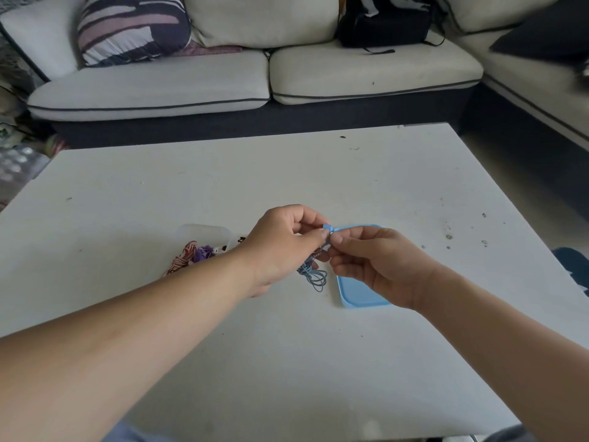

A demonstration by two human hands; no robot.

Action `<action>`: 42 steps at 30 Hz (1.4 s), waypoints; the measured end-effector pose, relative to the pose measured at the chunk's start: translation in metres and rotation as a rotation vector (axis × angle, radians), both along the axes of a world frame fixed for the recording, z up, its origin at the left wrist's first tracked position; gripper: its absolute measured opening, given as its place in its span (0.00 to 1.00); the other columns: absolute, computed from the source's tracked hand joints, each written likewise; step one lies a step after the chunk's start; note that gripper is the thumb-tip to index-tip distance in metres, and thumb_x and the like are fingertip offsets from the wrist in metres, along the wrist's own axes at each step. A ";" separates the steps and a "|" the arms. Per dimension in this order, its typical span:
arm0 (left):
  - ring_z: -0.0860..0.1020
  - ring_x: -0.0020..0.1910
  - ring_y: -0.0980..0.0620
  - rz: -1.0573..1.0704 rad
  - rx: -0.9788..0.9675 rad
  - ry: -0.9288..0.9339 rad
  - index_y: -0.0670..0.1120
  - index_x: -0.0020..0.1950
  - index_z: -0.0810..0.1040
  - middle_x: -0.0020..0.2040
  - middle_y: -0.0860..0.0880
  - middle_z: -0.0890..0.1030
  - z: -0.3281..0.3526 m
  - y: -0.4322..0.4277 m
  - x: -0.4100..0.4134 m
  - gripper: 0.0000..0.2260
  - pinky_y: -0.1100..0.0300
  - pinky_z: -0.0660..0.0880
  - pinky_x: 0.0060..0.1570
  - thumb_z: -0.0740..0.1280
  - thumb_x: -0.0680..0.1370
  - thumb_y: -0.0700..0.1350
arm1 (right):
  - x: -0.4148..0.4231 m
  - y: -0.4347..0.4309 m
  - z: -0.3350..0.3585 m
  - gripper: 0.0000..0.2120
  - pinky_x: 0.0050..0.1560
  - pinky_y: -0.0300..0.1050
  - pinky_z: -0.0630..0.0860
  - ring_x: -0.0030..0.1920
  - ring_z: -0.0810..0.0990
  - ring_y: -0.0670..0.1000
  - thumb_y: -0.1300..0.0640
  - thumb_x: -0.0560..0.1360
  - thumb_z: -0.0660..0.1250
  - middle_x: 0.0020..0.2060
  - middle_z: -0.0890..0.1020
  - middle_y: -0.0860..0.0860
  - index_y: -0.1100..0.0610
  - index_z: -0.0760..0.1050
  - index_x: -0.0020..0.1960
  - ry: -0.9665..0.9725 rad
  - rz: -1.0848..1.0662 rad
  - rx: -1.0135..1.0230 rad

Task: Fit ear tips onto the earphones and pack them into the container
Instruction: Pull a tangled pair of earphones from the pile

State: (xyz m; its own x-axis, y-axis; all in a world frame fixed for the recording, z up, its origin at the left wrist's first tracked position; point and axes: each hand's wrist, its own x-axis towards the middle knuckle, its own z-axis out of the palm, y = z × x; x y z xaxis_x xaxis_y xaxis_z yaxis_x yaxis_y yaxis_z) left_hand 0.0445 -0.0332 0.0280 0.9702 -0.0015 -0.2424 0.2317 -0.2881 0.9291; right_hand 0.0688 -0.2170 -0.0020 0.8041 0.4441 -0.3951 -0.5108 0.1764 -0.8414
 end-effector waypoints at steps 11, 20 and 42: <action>0.87 0.43 0.49 0.109 -0.026 0.047 0.48 0.51 0.84 0.44 0.48 0.88 -0.006 -0.003 0.011 0.03 0.41 0.82 0.54 0.72 0.79 0.42 | 0.006 0.001 -0.004 0.07 0.44 0.43 0.83 0.41 0.85 0.53 0.69 0.78 0.67 0.46 0.85 0.62 0.68 0.82 0.54 0.006 -0.038 0.024; 0.85 0.38 0.52 0.055 0.034 0.076 0.42 0.53 0.82 0.43 0.44 0.86 -0.016 0.003 0.014 0.03 0.58 0.82 0.45 0.71 0.80 0.38 | 0.035 -0.013 -0.044 0.05 0.35 0.44 0.80 0.27 0.79 0.50 0.63 0.75 0.67 0.34 0.82 0.57 0.63 0.81 0.46 -0.235 -0.264 -0.812; 0.85 0.36 0.53 0.089 -0.027 0.066 0.43 0.55 0.82 0.45 0.44 0.86 -0.013 0.016 0.009 0.05 0.59 0.82 0.39 0.71 0.80 0.37 | 0.032 0.011 -0.021 0.01 0.42 0.46 0.85 0.37 0.86 0.54 0.66 0.74 0.72 0.39 0.86 0.59 0.62 0.83 0.46 -0.270 -0.194 -0.516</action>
State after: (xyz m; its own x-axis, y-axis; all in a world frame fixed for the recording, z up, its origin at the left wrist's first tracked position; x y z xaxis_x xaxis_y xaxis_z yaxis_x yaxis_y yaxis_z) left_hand 0.0536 -0.0172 0.0155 0.9486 0.0766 -0.3071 0.3165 -0.2390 0.9180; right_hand 0.1007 -0.2057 -0.0231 0.9528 0.0853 -0.2915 -0.2674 -0.2199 -0.9382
